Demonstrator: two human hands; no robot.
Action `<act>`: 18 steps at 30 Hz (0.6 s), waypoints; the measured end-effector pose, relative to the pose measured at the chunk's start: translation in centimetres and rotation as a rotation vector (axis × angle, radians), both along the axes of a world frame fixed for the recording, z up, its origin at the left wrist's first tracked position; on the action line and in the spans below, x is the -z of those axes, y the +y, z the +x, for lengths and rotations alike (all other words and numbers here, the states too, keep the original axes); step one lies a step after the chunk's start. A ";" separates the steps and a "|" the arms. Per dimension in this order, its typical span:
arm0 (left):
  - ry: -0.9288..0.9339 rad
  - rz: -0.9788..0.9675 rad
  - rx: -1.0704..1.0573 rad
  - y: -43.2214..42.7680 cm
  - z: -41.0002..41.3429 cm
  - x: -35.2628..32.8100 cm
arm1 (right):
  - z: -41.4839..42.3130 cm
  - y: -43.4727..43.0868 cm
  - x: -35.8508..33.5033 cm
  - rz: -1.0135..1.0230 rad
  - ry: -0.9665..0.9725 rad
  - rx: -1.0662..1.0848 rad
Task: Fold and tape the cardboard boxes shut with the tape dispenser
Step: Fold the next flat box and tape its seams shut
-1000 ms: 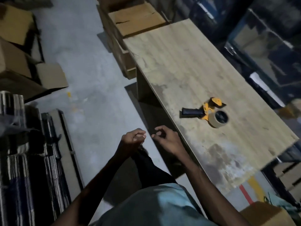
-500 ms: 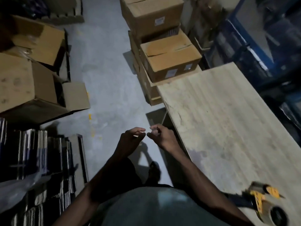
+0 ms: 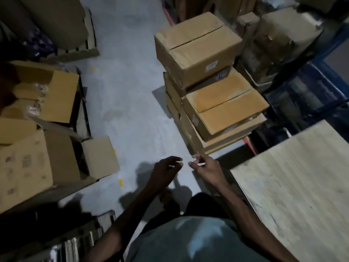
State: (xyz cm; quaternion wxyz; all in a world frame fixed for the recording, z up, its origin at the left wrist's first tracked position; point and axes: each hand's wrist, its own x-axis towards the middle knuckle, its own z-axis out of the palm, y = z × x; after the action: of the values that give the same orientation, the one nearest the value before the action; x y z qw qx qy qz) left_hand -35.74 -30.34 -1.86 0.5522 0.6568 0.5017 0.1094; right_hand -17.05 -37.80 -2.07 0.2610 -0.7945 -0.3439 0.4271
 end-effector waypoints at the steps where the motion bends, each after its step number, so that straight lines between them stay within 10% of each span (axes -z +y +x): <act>1: 0.003 0.011 0.018 2.7 0.3 -0.3 | -0.2 2.4 -0.1 0.006 -0.013 0.000; 18: 0.061 0.067 0.221 42.7 13.8 -2.4 | 10.5 39.9 0.0 0.139 -0.004 0.400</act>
State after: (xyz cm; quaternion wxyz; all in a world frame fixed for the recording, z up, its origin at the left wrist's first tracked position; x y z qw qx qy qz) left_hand -21.95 12.31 0.50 0.5230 0.7293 0.4388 0.0446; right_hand -6.52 2.08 -2.04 0.3939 -0.8281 -0.2083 0.3403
